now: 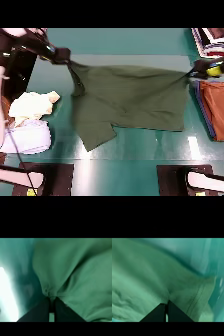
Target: Fold the shirts.
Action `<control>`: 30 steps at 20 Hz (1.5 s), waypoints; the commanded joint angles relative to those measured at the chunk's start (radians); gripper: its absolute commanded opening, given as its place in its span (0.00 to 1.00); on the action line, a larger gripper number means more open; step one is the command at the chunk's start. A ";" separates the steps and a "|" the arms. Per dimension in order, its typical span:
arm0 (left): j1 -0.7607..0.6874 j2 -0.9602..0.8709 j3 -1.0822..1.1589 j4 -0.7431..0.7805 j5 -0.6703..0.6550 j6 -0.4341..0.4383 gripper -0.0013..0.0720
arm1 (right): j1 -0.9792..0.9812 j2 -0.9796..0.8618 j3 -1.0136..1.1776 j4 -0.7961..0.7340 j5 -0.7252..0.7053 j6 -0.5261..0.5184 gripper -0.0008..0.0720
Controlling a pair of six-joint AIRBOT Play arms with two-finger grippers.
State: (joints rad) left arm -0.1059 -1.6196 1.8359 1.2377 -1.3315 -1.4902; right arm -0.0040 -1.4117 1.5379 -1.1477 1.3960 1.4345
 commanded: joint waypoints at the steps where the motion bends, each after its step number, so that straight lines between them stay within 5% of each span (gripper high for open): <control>1: 0.016 -0.149 -0.018 0.011 0.060 0.005 0.43 | 0.048 -0.174 0.027 0.005 -0.063 0.001 0.04; 2: 0.029 -0.147 -0.018 0.011 0.067 0.005 0.77 | 0.048 -0.204 0.070 0.025 -0.050 0.001 0.25; 3: 0.046 -0.139 -0.017 0.011 0.050 0.005 0.75 | 0.038 -0.227 0.114 0.046 -0.036 0.001 0.53; 8: 0.148 -0.024 -0.084 0.012 -0.122 0.026 0.75 | -0.035 -0.126 0.070 0.101 0.016 -0.024 0.53; 17: 0.158 0.369 -0.961 -0.078 0.153 0.051 0.75 | -0.148 0.266 -0.410 0.107 -0.086 -0.049 0.53; 22: 0.109 0.373 -1.097 -0.193 0.274 0.104 0.75 | -0.147 0.329 -0.477 0.108 -0.104 -0.049 0.53; 26: 0.013 0.373 -1.110 -0.193 0.363 0.066 0.74 | -0.147 0.329 -0.477 0.108 -0.089 -0.049 0.53; 28: 0.010 0.373 -1.097 -0.197 0.350 0.055 0.09 | -0.154 0.329 -0.477 0.088 -0.061 -0.053 0.53; 30: 0.013 0.375 -1.050 -0.190 0.298 0.055 0.06 | -0.192 0.329 -0.491 0.033 -0.019 -0.054 0.53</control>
State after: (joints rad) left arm -0.0807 -1.2495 0.7547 1.0584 -1.0077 -1.4231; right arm -0.1665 -1.0851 1.0611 -1.0615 1.3285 1.3838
